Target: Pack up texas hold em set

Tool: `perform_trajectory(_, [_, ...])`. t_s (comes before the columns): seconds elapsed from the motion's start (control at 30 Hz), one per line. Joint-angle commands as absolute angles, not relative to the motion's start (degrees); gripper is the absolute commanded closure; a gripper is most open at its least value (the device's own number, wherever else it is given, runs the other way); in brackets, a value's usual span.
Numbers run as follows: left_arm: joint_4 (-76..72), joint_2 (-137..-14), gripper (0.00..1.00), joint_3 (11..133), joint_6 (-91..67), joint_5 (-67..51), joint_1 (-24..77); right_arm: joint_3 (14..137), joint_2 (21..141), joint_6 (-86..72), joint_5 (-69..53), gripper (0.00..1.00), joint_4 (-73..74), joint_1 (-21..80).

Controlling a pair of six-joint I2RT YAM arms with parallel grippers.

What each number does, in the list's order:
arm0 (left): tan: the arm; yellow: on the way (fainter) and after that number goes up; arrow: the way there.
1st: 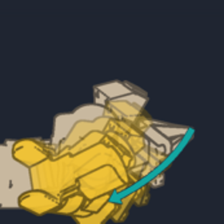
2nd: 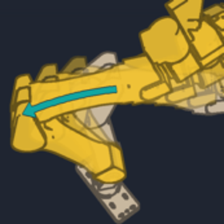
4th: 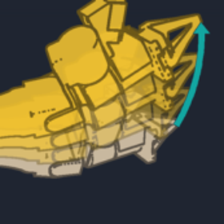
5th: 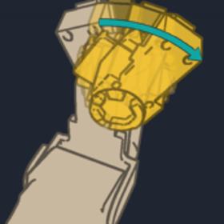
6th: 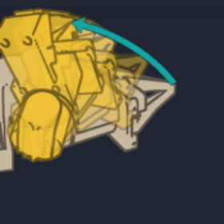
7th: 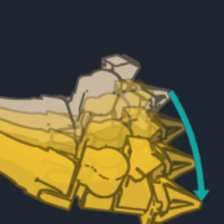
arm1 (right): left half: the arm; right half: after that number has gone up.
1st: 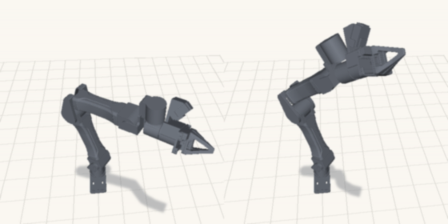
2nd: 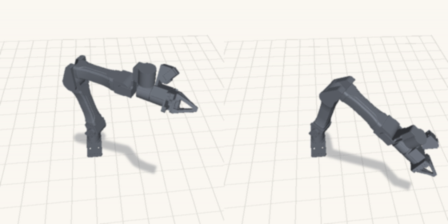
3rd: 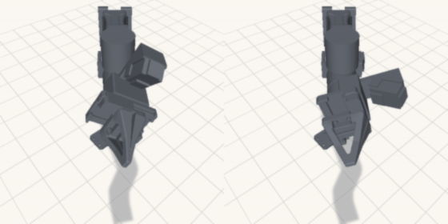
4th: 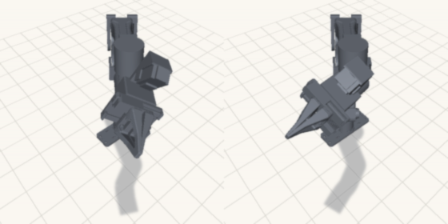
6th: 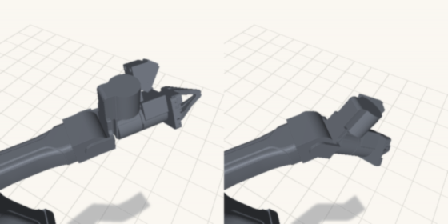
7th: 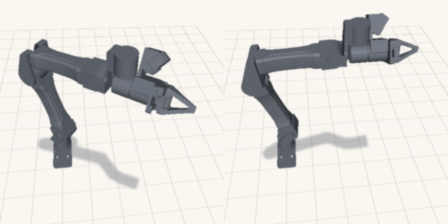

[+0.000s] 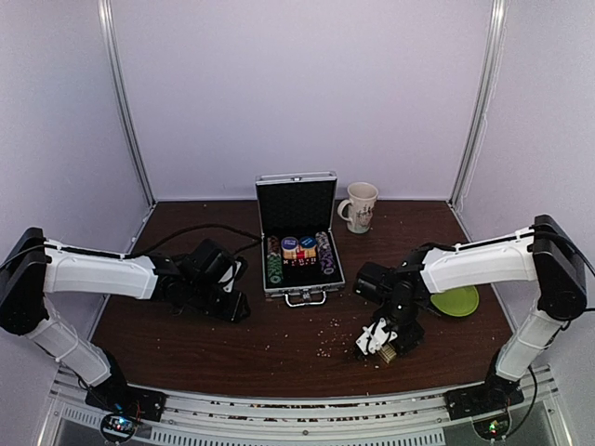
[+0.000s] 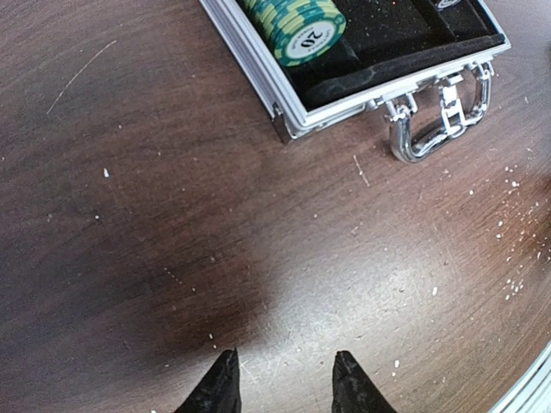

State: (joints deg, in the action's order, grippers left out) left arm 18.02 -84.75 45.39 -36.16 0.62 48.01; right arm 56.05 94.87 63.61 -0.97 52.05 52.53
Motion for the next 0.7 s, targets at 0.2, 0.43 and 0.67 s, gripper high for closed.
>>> perform_trajectory(0.2, [16.42, -81.44, 0.62, 42.74, -37.12, 1.06, 48.16, 78.71, 99.84, 56.47, 0.44, 0.45, 63.32, 52.56])
perform_trajectory(0.43, [16.85, -77.55, 0.62, 40.27, -37.64, 3.16, 48.16, 100.76, 111.7, 47.48, 4.64, 0.47, 65.18, 51.97])
perform_trajectory(0.67, [17.22, -75.58, 0.61, 38.83, -37.57, 4.12, 48.12, 115.27, 122.5, 42.74, 11.61, 0.47, 61.18, 51.95])
